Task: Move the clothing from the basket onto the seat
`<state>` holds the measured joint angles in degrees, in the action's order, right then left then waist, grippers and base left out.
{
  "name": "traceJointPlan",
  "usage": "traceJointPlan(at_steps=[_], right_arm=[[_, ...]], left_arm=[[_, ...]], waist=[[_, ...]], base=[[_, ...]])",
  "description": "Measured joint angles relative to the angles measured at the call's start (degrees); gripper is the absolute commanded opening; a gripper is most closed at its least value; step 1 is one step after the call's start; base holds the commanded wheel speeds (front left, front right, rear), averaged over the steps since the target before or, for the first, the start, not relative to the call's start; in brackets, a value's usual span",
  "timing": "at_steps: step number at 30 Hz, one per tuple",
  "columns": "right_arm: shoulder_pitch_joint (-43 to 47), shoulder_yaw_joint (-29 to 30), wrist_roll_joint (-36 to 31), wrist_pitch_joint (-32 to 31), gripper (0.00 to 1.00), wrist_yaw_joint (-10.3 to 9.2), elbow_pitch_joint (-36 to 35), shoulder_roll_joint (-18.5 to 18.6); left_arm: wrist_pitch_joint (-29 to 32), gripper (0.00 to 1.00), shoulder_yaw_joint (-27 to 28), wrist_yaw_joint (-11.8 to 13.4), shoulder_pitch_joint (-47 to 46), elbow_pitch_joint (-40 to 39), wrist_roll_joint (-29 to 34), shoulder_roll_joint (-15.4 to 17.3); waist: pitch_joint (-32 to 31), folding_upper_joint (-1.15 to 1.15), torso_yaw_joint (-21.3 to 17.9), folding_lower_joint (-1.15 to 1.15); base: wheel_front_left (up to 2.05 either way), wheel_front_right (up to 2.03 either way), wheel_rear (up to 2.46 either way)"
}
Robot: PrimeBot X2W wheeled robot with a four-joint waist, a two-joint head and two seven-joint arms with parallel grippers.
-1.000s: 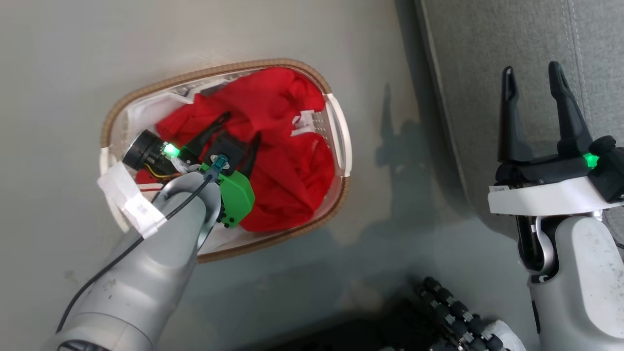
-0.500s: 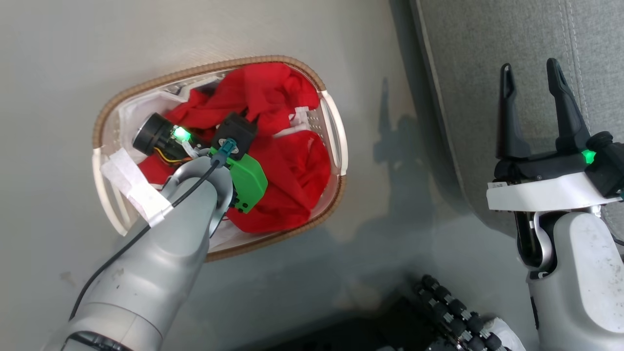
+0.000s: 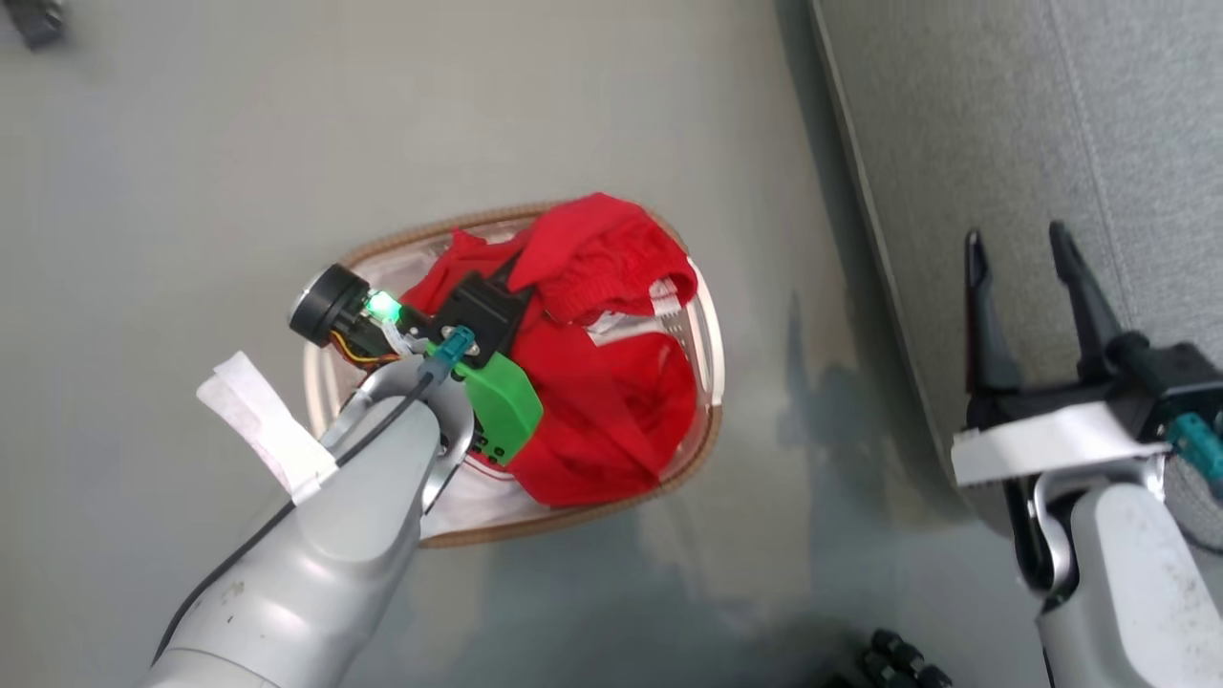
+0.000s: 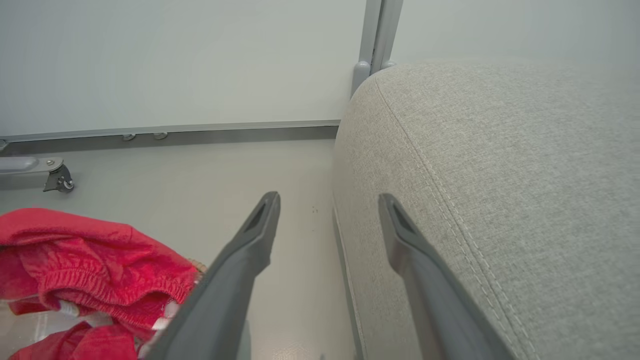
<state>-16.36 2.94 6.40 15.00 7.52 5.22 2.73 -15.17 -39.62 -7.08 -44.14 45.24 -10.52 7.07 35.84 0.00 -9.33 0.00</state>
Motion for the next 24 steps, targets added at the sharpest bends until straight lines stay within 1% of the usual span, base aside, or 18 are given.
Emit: traceJointPlan(at_steps=[3,6,9,12,17,21,24], right_arm=[[2.43,0.08,-0.68,0.00,1.00,0.00,1.41,0.01],[4.95,-0.23,-0.93,0.00,1.00,0.00,2.74,-0.01],[7.42,-0.57,-0.92,0.00,1.00,0.00,3.82,0.01],[9.35,-1.05,-0.85,0.00,1.00,0.00,4.63,0.00],[11.16,-1.71,-0.83,0.00,1.00,0.00,4.99,0.03],[11.33,-3.31,-0.83,0.00,1.00,0.00,4.99,0.04],[11.29,-5.12,-0.86,0.00,1.00,0.00,5.04,0.03]], left_arm=[[0.00,0.00,-2.16,-0.23,0.46,-1.43,-0.51,0.73],[0.20,0.00,-6.54,-0.27,0.82,-2.89,-2.21,1.62],[1.88,0.00,-11.12,-0.33,0.72,-5.57,-5.48,3.30],[4.35,0.00,-14.85,-0.40,-1.14,-9.28,-9.27,5.98],[8.45,0.00,-17.83,-0.42,-6.09,-15.27,-14.35,9.56],[11.00,0.00,-18.95,-0.42,-10.47,-19.06,-16.85,12.28],[12.37,0.00,-19.61,-0.42,-12.66,-20.96,-18.05,13.50]], waist=[[-3.59,0.00,1.07,-0.01],[-7.51,0.00,2.04,-0.01],[-11.66,0.00,2.88,-0.01],[-16.19,0.00,3.65,-0.01],[-22.70,0.00,4.60,-0.01],[-27.29,0.00,5.21,-0.01],[-29.99,0.00,5.51,-0.01]], base=[[0.00,0.00,0.00],[0.00,0.00,0.00],[0.00,0.00,0.00],[0.00,0.00,0.00],[0.00,0.00,0.00],[0.00,0.00,0.00],[0.00,0.00,0.00]])
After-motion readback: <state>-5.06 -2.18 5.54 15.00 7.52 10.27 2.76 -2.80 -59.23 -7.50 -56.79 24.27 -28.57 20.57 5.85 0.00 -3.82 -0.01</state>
